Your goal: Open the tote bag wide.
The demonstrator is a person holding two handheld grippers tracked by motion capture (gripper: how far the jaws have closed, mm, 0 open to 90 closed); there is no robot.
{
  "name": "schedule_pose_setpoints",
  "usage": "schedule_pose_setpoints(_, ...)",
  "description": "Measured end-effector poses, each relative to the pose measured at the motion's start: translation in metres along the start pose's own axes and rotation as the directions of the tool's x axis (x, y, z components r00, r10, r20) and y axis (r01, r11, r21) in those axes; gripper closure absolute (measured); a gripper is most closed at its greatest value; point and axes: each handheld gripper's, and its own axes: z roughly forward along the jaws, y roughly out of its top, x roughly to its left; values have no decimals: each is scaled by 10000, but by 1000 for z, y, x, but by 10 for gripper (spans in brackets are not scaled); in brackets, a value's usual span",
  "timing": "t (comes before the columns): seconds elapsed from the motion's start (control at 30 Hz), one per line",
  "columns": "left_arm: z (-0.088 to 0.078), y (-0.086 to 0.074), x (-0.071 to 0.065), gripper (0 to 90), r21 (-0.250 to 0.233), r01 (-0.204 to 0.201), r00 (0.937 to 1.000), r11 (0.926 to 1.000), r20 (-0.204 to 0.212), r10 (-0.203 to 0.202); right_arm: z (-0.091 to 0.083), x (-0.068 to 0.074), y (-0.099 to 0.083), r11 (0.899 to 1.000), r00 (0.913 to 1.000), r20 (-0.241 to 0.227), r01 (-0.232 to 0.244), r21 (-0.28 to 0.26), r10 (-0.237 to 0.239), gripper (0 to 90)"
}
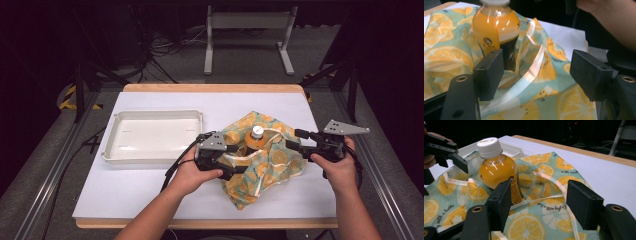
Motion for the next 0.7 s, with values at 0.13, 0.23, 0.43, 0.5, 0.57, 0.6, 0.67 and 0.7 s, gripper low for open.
schedule_pose_setpoints(0.13,0,-6,3,424,235,-64,9999,9997,128,61,2,0,-2,9999,10000,-23,1,139,-1,375)
schedule_pose_setpoints(0.23,-2,-10,3,573,479,-78,9995,9988,318,63,3,1,-3,9998,10000,-82,-7,217,8,375)
schedule_pose_setpoints(0.43,-9,-15,3,774,1002,164,9987,9948,466,-211,6,4,-5,9992,9994,-335,21,391,-8,387)
schedule_pose_setpoints(0.5,-9,-16,3,829,1057,237,9981,9941,546,-296,9,5,-6,9987,9988,-490,64,512,-39,393)
schedule_pose_setpoints(0.57,-10,-18,3,850,1256,250,9979,9918,560,-322,12,6,-7,9981,9983,-579,82,606,-47,408)
schedule_pose_setpoints(0.6,-10,-19,3,864,1308,272,9977,9910,588,-351,14,8,-8,9976,9979,-641,95,682,-51,415)
schedule_pose_setpoints(0.67,-10,-21,4,870,1374,282,9979,9901,548,-360,17,9,-9,9970,9969,-781,124,766,-64,420)
schedule_pose_setpoints(0.7,-10,-22,5,872,1354,345,9978,9902,522,-419,20,10,-10,9965,9963,-852,151,822,-81,420)
